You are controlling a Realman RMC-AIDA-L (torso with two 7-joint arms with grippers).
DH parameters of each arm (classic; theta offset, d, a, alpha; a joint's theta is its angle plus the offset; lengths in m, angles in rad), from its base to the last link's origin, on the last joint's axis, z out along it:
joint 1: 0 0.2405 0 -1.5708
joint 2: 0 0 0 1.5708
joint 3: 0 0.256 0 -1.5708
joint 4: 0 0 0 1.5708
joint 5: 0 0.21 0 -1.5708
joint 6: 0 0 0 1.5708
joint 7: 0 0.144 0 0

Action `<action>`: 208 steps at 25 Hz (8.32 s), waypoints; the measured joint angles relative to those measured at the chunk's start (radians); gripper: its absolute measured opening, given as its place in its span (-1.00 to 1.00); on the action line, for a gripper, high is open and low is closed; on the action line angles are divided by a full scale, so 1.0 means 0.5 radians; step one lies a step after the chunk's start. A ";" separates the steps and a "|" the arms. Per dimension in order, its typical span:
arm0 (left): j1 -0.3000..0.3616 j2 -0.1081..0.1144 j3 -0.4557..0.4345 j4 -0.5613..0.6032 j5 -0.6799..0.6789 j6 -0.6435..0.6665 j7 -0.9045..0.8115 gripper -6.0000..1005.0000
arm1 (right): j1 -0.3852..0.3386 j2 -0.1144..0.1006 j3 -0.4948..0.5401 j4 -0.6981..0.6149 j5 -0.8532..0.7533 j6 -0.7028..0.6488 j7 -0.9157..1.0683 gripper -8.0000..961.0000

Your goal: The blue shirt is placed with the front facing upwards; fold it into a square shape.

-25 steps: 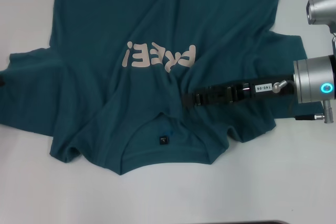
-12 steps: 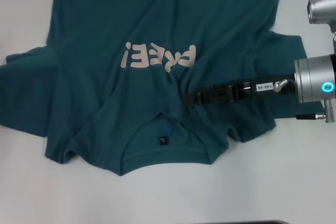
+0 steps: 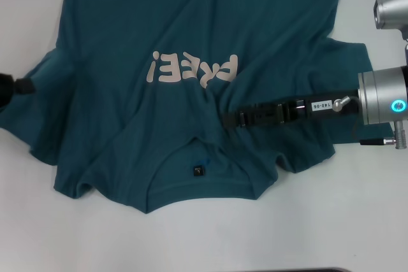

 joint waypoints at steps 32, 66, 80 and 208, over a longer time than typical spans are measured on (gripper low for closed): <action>-0.131 -0.189 0.034 -0.248 -0.096 0.095 -0.136 -0.98 | -0.007 0.000 0.000 0.000 -0.006 0.003 0.000 0.93; -0.287 -0.239 0.278 0.054 -0.126 -0.082 -0.051 0.28 | -0.007 -0.013 0.000 0.007 -0.012 0.016 0.000 0.92; -0.205 -0.213 0.316 0.053 -0.062 -0.465 -0.125 0.55 | -0.007 -0.029 -0.001 0.000 -0.012 0.000 0.019 0.92; -0.397 -0.307 0.582 0.205 -0.324 -0.715 -0.011 0.56 | -0.009 -0.042 0.000 0.011 -0.015 0.003 0.028 0.89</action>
